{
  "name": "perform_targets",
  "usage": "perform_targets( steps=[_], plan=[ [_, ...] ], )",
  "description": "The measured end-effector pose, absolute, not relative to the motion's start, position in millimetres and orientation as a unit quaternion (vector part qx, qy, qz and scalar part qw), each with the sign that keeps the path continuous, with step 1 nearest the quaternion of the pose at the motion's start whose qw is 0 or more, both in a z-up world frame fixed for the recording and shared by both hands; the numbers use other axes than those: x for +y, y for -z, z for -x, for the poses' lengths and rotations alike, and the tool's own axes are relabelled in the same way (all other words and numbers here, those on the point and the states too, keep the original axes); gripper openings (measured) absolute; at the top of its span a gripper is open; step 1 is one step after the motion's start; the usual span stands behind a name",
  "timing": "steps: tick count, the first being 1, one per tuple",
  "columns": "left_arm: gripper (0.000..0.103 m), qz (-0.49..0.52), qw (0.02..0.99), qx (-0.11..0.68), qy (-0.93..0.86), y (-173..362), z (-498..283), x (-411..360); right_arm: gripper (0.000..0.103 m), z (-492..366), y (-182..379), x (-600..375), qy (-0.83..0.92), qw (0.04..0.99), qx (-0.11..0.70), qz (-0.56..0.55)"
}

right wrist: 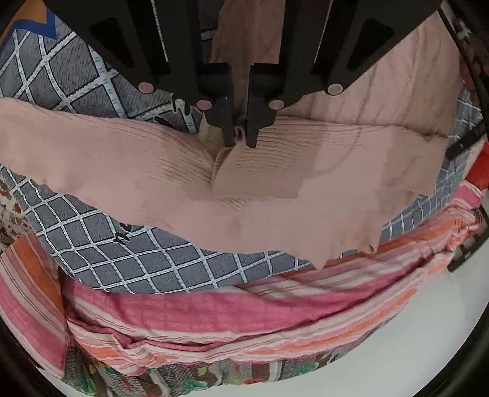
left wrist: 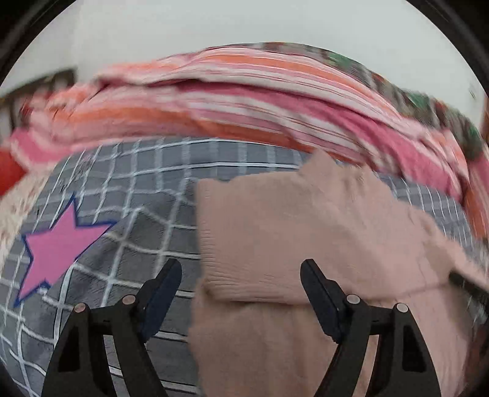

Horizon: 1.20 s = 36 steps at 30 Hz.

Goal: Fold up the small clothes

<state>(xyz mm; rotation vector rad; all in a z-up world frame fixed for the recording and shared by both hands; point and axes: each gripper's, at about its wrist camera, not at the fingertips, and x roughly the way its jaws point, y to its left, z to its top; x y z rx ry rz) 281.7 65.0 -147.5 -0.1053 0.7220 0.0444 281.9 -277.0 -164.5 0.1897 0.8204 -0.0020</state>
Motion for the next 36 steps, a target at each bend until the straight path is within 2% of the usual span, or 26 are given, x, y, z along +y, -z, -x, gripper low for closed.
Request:
perform_targets(
  steps=[6,16,26,36],
  plan=[
    [0.078,0.005,0.927,0.375,-0.022,163.5,-285.9,39.2,0.006,-279.1,166.5,-275.2,0.006,0.912,0.399,-0.093],
    [0.080,0.014,0.916,0.401,-0.024,172.9,-291.3,42.5,0.006,-280.4,170.2,-274.8,0.010,0.910,0.404,-0.091],
    [0.089,0.021,0.905,0.425,-0.021,179.4,-296.6,45.6,0.009,-280.5,171.4,-274.8,0.011,0.909,0.407,-0.093],
    [0.090,0.019,0.905,0.426,-0.019,179.5,-296.7,44.0,0.010,-280.0,171.5,-273.3,0.014,0.910,0.406,-0.084]
  ],
)
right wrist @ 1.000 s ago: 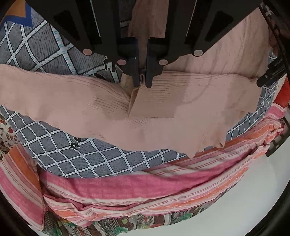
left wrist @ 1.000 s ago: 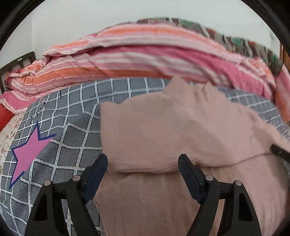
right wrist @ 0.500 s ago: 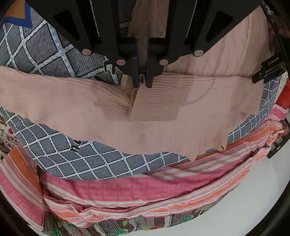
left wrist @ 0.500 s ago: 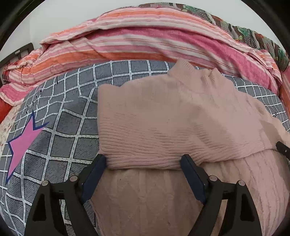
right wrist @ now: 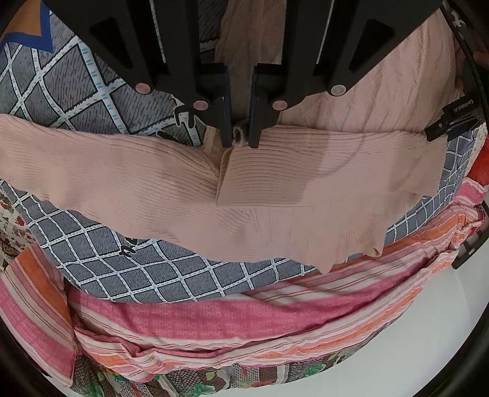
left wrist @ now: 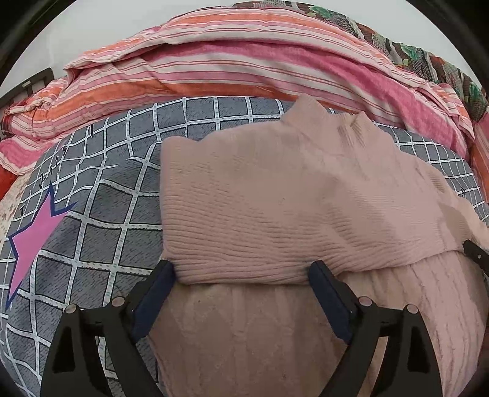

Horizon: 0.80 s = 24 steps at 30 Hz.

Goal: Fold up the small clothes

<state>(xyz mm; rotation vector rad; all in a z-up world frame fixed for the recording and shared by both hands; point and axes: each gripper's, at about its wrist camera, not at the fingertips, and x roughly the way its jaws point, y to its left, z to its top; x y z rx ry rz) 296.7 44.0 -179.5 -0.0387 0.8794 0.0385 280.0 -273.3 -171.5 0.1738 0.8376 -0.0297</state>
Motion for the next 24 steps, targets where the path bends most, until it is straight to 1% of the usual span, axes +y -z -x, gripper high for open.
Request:
perform_targets(
  steps=[18,24],
  plan=[
    [0.093,0.014,0.904,0.427,-0.019,179.4,-297.2,42.6,0.012,-280.1,172.2,-274.6,0.013,0.910,0.406,-0.085],
    [0.093,0.015,0.904,0.427,-0.018,179.3,-297.1,42.4,0.015,-278.8,169.3,-277.3,0.012,0.908,0.408,-0.091]
  ],
)
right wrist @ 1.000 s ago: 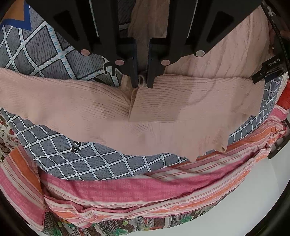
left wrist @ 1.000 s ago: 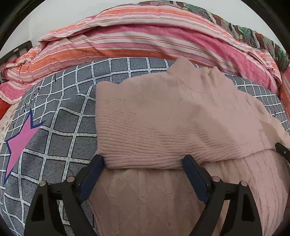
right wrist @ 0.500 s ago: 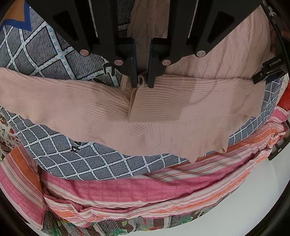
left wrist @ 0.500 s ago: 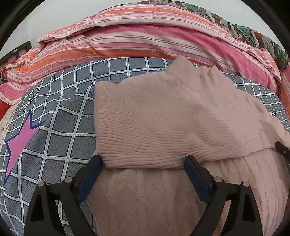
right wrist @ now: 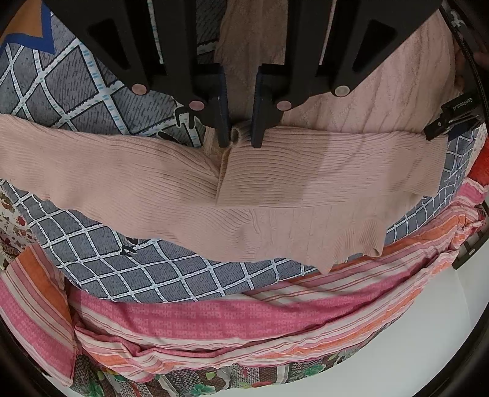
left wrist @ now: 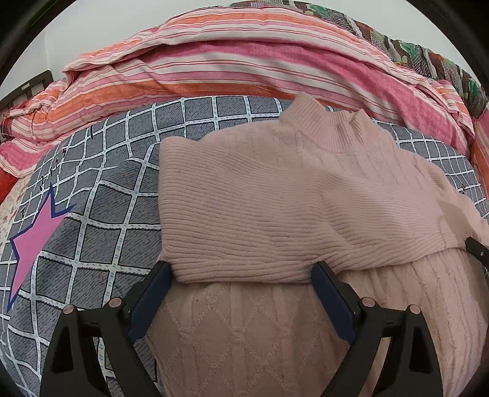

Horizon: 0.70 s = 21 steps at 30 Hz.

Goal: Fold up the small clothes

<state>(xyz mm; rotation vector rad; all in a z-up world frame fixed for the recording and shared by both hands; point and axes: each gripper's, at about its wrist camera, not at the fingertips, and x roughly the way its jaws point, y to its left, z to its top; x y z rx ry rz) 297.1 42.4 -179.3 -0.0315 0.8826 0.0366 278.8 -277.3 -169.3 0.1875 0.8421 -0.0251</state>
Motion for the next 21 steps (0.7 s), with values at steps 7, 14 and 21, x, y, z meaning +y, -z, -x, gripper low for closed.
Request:
perform_targets(
  steps=[7,14,21],
  plan=[
    [0.093,0.018,0.904,0.427,-0.015,179.4,-296.5,43.7,0.050,-259.2,145.5,-319.1,0.082,0.912,0.380,-0.134],
    [0.094,0.018,0.904,0.428,-0.016,179.2,-296.9,43.6,0.065,-220.6,129.1,-398.6,0.295,0.884,0.350,-0.098],
    [0.096,0.017,0.903,0.430,-0.014,180.1,-297.9,43.9,0.065,-177.1,146.7,-474.4,0.349,0.841,0.374,-0.175]
  ],
)
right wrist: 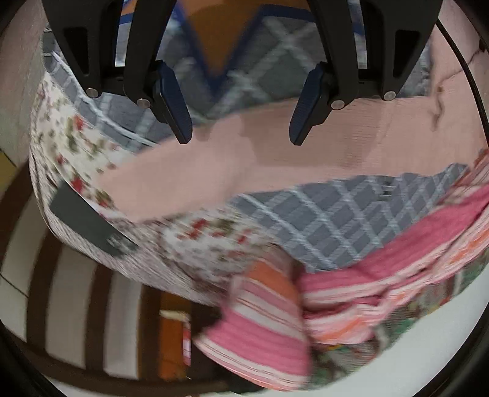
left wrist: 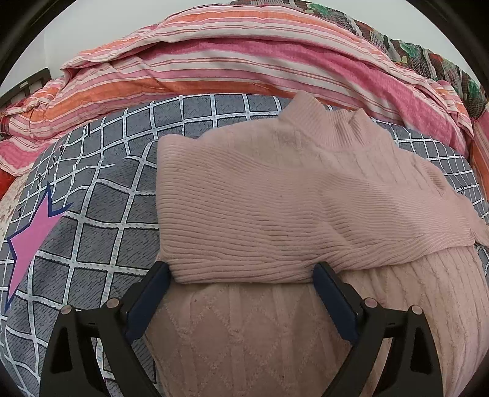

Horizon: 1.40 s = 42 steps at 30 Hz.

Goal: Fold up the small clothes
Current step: 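Grasp the other sleeve cuff with the right gripper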

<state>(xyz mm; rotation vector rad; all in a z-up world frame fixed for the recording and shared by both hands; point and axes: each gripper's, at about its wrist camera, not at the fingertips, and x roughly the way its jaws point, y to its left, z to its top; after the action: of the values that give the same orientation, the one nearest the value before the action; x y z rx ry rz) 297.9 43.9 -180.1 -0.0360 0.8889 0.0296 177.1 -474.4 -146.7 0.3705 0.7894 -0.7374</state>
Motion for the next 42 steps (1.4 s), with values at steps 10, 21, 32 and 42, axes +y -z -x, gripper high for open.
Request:
perform_targets(
  steps=[10,21,32,42],
  plan=[
    [0.096,0.009,0.902,0.432,-0.017,180.4,-299.9,42.3,0.069,-164.8,156.0,-497.8,0.324,0.835,0.378,-0.232],
    [0.096,0.006,0.902,0.432,-0.018,179.6,-299.5,42.6,0.068,-171.6,158.3,-527.2,0.323,0.839,0.345,-0.269],
    [0.096,0.015,0.902,0.431,-0.012,178.1,-299.1,45.3,0.009,-175.1,158.3,-531.8,0.345,0.850,0.326,-0.229],
    [0.095,0.087,0.924,0.372,-0.031,151.3,-283.4,74.0,0.007,-172.8,122.6,-485.3,0.346,0.891,0.255,-0.144]
  ],
)
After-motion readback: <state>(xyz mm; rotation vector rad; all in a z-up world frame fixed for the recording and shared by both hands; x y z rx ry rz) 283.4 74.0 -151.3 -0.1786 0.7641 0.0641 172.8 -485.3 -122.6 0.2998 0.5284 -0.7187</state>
